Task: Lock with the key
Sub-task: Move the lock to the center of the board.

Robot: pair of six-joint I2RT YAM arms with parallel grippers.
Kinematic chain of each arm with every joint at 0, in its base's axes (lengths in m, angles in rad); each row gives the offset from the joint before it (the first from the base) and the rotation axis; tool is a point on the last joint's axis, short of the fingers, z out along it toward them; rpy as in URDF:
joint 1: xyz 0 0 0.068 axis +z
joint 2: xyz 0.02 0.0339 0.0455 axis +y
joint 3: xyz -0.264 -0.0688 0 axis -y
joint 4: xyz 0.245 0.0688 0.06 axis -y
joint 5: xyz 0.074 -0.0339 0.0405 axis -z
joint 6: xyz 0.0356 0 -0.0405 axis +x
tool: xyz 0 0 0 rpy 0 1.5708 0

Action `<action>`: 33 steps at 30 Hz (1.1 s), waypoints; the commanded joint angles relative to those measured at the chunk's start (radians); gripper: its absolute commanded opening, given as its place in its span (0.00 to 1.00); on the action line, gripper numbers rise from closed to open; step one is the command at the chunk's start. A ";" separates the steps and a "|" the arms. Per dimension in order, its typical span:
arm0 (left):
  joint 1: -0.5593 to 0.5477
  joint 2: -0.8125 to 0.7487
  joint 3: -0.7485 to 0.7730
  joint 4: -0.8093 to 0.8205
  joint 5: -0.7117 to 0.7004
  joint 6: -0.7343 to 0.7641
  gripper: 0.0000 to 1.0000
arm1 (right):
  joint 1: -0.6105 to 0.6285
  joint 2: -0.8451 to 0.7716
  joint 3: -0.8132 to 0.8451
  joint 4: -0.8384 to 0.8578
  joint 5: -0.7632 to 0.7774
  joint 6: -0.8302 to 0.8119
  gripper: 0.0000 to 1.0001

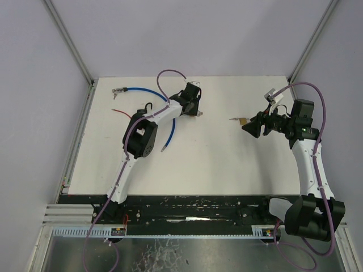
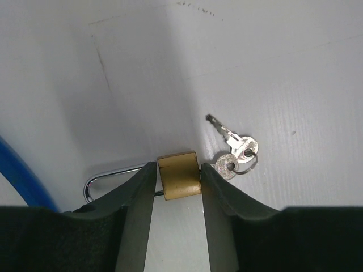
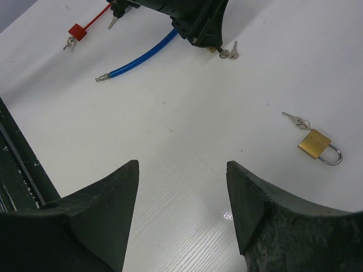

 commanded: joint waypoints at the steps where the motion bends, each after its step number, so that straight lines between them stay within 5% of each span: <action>1: -0.001 0.012 0.021 -0.006 -0.005 -0.017 0.34 | 0.001 0.004 0.004 0.035 -0.030 -0.003 0.69; 13: -0.001 -0.067 -0.087 0.028 0.076 -0.009 0.16 | 0.002 0.007 0.001 0.035 -0.034 -0.001 0.69; 26: -0.107 -0.512 -0.835 0.568 0.256 0.017 0.13 | 0.001 0.023 -0.034 0.081 -0.097 0.021 0.68; 33: -0.221 -0.608 -1.017 0.719 0.276 0.017 0.15 | 0.011 0.059 -0.056 0.108 -0.150 0.035 0.67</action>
